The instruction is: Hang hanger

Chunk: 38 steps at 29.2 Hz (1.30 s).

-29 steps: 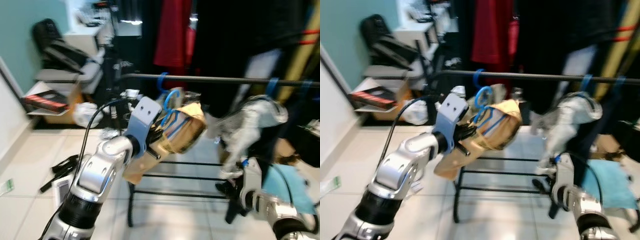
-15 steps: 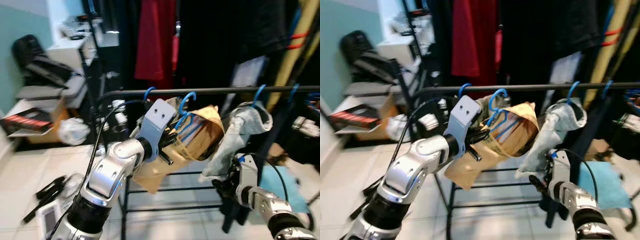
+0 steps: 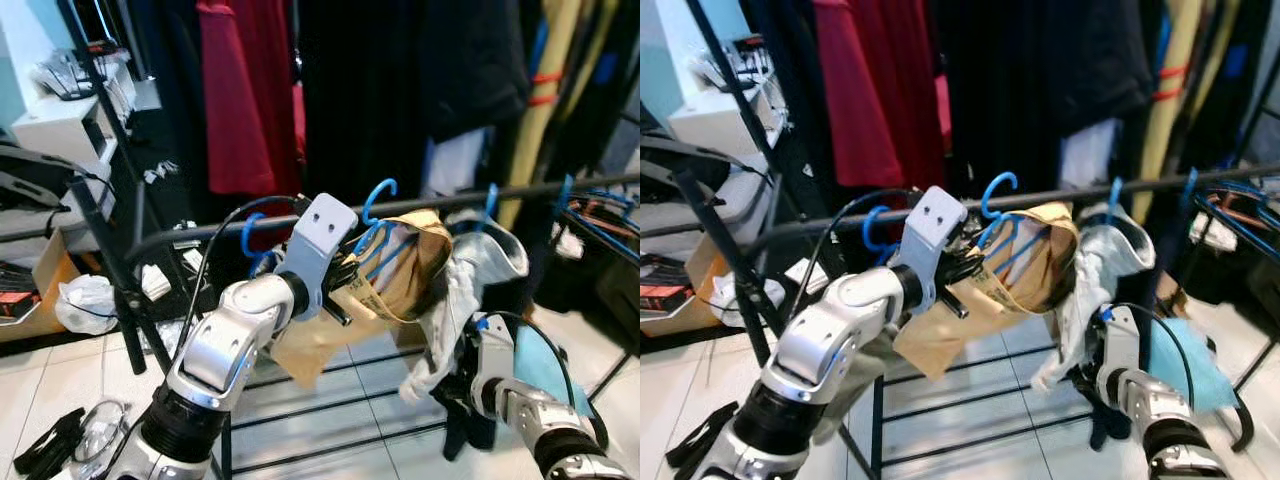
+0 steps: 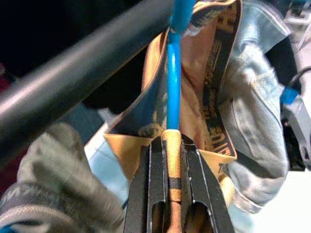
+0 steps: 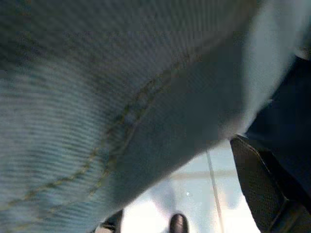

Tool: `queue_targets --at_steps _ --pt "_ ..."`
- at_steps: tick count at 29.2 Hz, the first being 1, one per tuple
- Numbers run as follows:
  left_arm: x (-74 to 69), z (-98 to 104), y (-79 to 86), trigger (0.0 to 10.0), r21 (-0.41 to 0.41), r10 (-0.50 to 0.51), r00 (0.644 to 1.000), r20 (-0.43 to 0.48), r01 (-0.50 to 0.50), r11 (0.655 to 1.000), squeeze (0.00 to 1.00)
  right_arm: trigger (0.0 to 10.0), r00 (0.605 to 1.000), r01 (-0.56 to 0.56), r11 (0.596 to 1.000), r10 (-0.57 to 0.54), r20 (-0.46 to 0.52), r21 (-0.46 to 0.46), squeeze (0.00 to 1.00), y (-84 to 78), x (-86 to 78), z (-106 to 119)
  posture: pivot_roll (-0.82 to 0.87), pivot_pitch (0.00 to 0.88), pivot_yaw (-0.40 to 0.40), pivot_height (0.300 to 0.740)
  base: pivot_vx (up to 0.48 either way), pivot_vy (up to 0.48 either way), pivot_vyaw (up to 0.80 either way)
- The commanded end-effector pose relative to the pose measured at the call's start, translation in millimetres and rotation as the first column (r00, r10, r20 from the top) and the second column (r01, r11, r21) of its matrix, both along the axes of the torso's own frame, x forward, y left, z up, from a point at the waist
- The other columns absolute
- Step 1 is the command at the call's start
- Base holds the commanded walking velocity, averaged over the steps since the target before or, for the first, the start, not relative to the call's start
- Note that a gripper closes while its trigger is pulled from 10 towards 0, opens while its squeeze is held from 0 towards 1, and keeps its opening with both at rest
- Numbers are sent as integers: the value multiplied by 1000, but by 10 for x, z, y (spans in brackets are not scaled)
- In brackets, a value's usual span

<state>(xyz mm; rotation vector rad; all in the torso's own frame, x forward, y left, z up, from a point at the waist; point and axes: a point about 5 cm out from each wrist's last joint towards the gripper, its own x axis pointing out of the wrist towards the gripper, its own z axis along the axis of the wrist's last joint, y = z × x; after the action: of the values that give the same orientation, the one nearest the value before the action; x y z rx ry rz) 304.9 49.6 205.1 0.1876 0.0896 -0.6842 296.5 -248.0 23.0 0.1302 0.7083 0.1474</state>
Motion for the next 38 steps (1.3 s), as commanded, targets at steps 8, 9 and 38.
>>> queue_targets --at_steps 8,9,38 --pt "53 -172 136 10000 56 162 982 -100 -157 986 0 10000 1000 5 1000 -5 -24 -12 0 -9 -38 -49 -90 0 28 740 0 0 0" --pt "53 -172 136 10000 56 162 982 -100 -157 986 0 10000 1000 5 1000 -5 -24 -12 0 -9 -38 -49 -90 0 28 740 0 0 0" --pt "-539 65 490 10000 -37 -377 926 26 377 925 0 10000 999 -7 1000 5 -48 -23 0 11 -56 -93 -85 0 19 740 0 0 0"
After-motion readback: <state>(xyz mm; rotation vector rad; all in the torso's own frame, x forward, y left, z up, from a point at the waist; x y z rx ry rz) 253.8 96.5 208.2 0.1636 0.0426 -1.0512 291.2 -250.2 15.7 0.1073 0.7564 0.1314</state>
